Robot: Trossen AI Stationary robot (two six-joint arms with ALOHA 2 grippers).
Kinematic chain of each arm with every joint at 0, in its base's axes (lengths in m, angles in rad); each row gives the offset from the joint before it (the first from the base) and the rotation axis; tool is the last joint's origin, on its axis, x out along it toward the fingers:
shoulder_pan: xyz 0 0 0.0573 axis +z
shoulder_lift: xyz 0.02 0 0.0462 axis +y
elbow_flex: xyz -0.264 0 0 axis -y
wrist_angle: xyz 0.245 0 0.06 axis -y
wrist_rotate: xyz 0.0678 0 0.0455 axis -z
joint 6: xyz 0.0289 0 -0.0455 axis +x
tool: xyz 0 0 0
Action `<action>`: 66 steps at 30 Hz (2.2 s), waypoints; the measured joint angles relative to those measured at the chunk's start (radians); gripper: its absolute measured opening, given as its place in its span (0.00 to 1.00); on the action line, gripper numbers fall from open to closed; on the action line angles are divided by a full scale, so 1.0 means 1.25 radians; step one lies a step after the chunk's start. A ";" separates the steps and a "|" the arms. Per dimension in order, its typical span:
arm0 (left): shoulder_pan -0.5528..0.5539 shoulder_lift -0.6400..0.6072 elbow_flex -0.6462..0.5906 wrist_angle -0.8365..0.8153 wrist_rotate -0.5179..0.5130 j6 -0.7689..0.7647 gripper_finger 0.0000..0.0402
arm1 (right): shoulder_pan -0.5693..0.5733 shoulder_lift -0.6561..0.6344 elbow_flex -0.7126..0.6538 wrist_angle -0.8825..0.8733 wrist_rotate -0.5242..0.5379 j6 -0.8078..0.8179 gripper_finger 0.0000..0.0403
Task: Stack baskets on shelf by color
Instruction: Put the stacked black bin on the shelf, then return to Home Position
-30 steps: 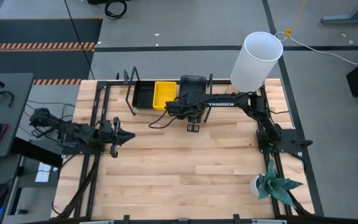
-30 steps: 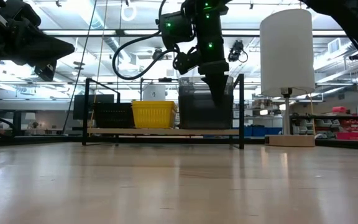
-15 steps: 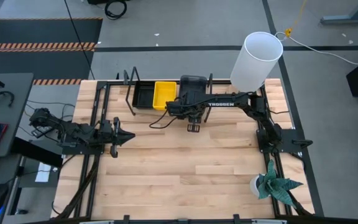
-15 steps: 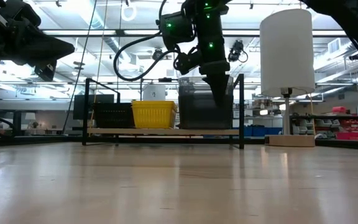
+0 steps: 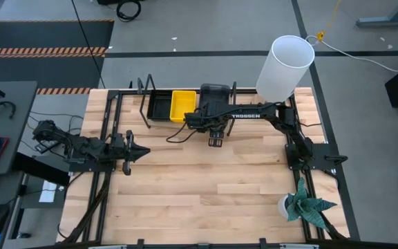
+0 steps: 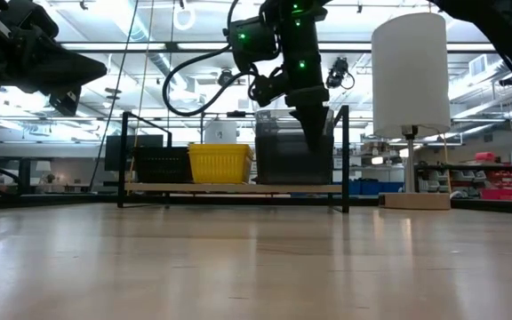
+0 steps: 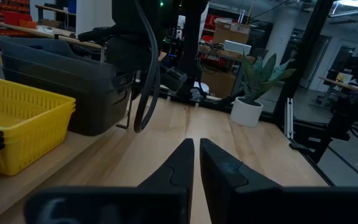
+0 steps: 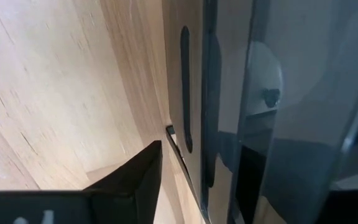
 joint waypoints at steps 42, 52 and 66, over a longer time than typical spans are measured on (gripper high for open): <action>0.000 0.000 0.000 0.000 0.000 0.000 0.06 | 0.022 -0.258 0.001 -0.013 -0.042 0.062 0.73; 0.000 0.000 0.000 0.000 0.000 0.000 0.09 | 0.019 -0.372 0.001 0.026 -0.068 0.045 0.73; 0.000 0.000 0.000 0.000 0.000 0.000 0.09 | 0.047 -0.583 -0.124 0.190 -0.086 0.067 0.73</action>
